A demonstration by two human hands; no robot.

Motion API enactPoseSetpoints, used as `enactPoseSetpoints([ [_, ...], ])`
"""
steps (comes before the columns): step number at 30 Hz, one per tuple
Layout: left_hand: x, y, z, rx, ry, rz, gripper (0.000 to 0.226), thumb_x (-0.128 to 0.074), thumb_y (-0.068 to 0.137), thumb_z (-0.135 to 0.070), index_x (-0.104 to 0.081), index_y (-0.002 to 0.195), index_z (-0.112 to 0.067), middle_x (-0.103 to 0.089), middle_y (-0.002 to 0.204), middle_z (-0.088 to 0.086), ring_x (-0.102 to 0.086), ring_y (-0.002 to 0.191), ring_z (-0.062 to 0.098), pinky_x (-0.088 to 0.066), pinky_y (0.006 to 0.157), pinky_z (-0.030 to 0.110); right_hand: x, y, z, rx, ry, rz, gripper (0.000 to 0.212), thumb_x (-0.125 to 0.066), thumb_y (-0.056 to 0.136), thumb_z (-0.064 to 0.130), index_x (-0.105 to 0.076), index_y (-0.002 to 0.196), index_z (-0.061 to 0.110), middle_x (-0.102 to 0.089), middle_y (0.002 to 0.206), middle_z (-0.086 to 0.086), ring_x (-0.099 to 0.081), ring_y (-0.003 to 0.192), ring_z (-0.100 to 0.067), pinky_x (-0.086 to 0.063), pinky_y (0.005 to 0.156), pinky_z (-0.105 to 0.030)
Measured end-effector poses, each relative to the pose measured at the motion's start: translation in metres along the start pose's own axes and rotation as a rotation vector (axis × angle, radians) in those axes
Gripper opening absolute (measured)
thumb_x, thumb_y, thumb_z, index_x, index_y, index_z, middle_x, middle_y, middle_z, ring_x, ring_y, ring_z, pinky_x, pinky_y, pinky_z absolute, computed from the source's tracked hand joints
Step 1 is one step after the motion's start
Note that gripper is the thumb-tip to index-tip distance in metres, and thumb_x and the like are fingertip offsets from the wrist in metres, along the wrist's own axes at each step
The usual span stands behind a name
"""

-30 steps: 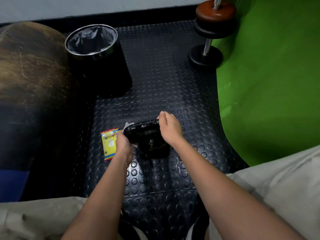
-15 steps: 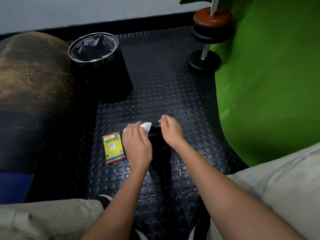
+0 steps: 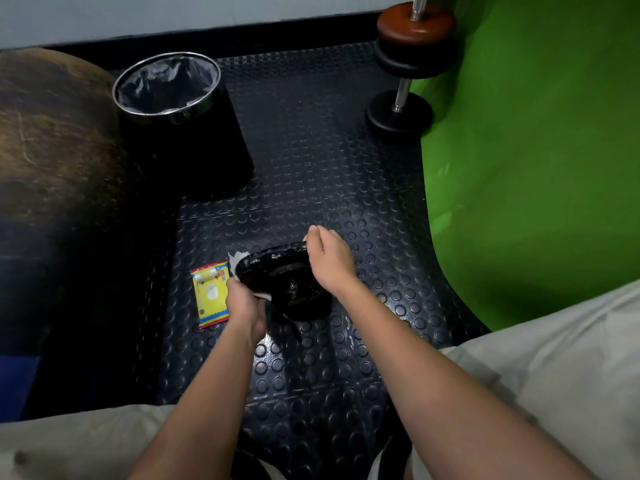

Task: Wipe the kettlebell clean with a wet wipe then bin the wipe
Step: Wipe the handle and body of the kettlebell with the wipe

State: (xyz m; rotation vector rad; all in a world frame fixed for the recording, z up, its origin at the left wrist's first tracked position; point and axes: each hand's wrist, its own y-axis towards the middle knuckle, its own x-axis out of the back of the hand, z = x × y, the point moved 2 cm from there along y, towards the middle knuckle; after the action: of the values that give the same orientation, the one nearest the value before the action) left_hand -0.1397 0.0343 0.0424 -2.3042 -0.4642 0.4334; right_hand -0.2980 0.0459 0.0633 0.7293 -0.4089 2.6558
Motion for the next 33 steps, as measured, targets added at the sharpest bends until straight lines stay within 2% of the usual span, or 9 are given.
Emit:
enactPoseSetpoints([
  [4,-0.003,0.0,-0.007,0.007,0.036,-0.064,0.03,-0.034,0.1,-0.024,-0.061,0.086,-0.02,-0.067,0.087,0.002,-0.059,0.064,0.018,-0.047,0.044,0.017,0.0,0.0,0.0,0.0,0.003,-0.001,0.048,-0.026,0.107,0.046,-0.061,0.094,0.016,-0.06,0.101,0.001,-0.056,0.102,-0.023,-0.047,0.094,-0.047],
  [6,-0.005,-0.006,-0.012,-0.105,0.191,-0.175,0.032,-0.034,0.097,-0.03,-0.054,0.074,-0.018,-0.058,0.08,0.003,-0.05,0.064,0.024,-0.044,0.053,0.025,0.0,0.0,0.0,-0.001,0.005,0.002,0.048,-0.025,0.107,0.046,-0.06,0.094,0.015,-0.06,0.101,0.002,-0.056,0.101,-0.023,-0.047,0.094,-0.047],
  [9,-0.01,-0.016,-0.013,-0.548,0.554,-0.282,0.034,-0.035,0.094,-0.025,-0.056,0.073,-0.009,-0.058,0.082,0.008,-0.049,0.08,0.029,-0.038,0.071,0.036,0.001,0.0,0.0,-0.004,0.004,-0.002,0.047,-0.026,0.107,0.044,-0.06,0.093,0.014,-0.06,0.1,0.0,-0.055,0.1,-0.024,-0.047,0.093,-0.047],
  [12,-0.018,-0.032,-0.004,-0.996,0.753,-0.15,0.038,-0.042,0.095,-0.024,-0.074,0.109,-0.011,-0.063,0.105,0.003,-0.054,0.104,0.02,-0.044,0.092,0.034,0.0,0.0,0.002,0.001,-0.013,-0.018,0.046,-0.027,0.106,0.043,-0.061,0.095,0.015,-0.061,0.101,-0.002,-0.056,0.1,-0.026,-0.046,0.094,-0.049],
  [16,-0.012,-0.033,0.002,-1.217,0.79,-0.106,0.026,-0.056,0.096,-0.019,-0.074,0.115,-0.015,-0.062,0.108,-0.001,-0.052,0.106,0.012,-0.042,0.093,0.024,0.002,-0.002,0.002,-0.007,0.0,0.002,0.047,-0.027,0.106,0.045,-0.062,0.097,0.015,-0.061,0.105,-0.003,-0.057,0.103,-0.027,-0.045,0.097,-0.05],
  [21,0.0,-0.036,-0.008,-0.992,0.595,-0.259,0.034,-0.057,0.099,-0.032,-0.079,0.093,-0.006,-0.067,0.102,0.001,-0.06,0.093,0.012,-0.042,0.075,0.005,0.002,-0.003,0.003,-0.01,0.006,0.02,0.047,-0.026,0.106,0.046,-0.062,0.097,0.017,-0.06,0.105,-0.001,-0.056,0.105,-0.025,-0.045,0.099,-0.05],
  [25,-0.004,-0.037,-0.018,-0.79,0.492,-0.358,0.06,-0.052,0.098,-0.046,-0.047,0.048,-0.013,-0.044,0.052,0.001,-0.038,0.053,0.013,-0.036,0.054,0.016,0.003,-0.003,0.003,-0.008,0.015,0.02,0.047,-0.027,0.107,0.044,-0.061,0.097,0.014,-0.059,0.102,0.001,-0.056,0.101,-0.022,-0.046,0.096,-0.047],
  [29,-0.002,-0.025,-0.03,-0.491,0.462,-0.382,0.055,-0.054,0.096,-0.039,-0.043,0.051,-0.008,-0.04,0.052,0.007,-0.036,0.053,0.015,-0.035,0.046,0.008,0.004,-0.003,0.004,-0.007,0.021,0.02,0.048,-0.027,0.107,0.045,-0.06,0.095,0.013,-0.059,0.099,0.002,-0.056,0.098,-0.02,-0.047,0.095,-0.048],
  [33,-0.007,-0.02,-0.038,-0.54,0.652,-0.266,0.027,-0.05,0.091,-0.027,-0.059,0.071,-0.011,-0.055,0.068,0.002,-0.052,0.077,0.027,-0.035,0.063,0.03,0.004,-0.004,0.004,-0.007,0.02,0.019,0.048,-0.026,0.107,0.045,-0.059,0.093,0.013,-0.058,0.099,0.003,-0.055,0.099,-0.021,-0.046,0.096,-0.048],
])
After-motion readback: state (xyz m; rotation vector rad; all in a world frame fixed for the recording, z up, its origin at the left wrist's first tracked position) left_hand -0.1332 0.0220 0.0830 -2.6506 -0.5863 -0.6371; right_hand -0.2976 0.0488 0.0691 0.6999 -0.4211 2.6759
